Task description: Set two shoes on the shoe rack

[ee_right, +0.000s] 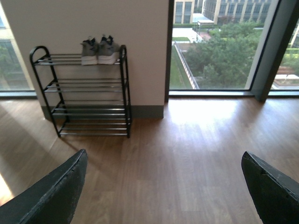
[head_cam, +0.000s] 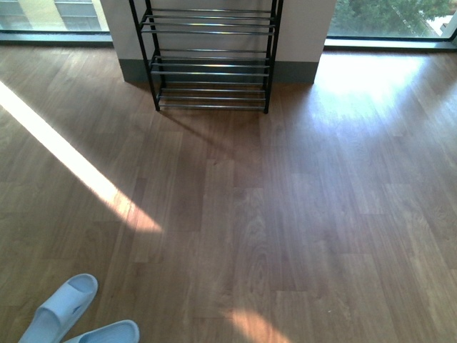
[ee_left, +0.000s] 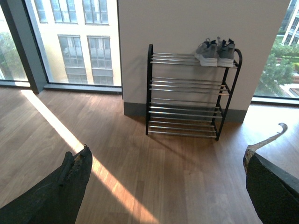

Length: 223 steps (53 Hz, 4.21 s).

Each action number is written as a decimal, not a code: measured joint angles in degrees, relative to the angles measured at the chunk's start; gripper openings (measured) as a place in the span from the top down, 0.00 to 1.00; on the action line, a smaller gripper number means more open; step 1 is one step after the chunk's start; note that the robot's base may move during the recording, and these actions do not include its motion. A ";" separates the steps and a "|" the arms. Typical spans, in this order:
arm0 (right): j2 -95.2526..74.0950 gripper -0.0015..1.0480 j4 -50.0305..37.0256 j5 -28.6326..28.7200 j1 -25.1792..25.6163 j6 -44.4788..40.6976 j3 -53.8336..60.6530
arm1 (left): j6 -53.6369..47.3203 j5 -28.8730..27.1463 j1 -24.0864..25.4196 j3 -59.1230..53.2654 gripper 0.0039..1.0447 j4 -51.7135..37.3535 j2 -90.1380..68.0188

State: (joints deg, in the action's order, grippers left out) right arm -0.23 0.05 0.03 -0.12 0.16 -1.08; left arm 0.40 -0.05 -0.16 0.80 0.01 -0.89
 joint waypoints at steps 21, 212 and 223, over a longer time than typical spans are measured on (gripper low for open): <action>0.04 0.09 -0.02 -0.09 0.00 0.00 0.00 | 0.00 0.02 0.00 0.00 0.09 0.02 0.00; -87.36 0.09 -49.03 33.51 8.87 -30.03 -8.15 | 0.00 0.02 0.00 0.00 0.09 0.00 0.00; -134.46 0.09 -65.00 26.93 7.32 -51.15 -18.27 | 0.00 0.02 0.00 0.00 0.09 0.00 0.00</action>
State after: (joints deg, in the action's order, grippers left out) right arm -134.69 -64.95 26.96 7.20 -50.98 -19.35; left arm 0.40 -0.03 -0.16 0.80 0.01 -0.89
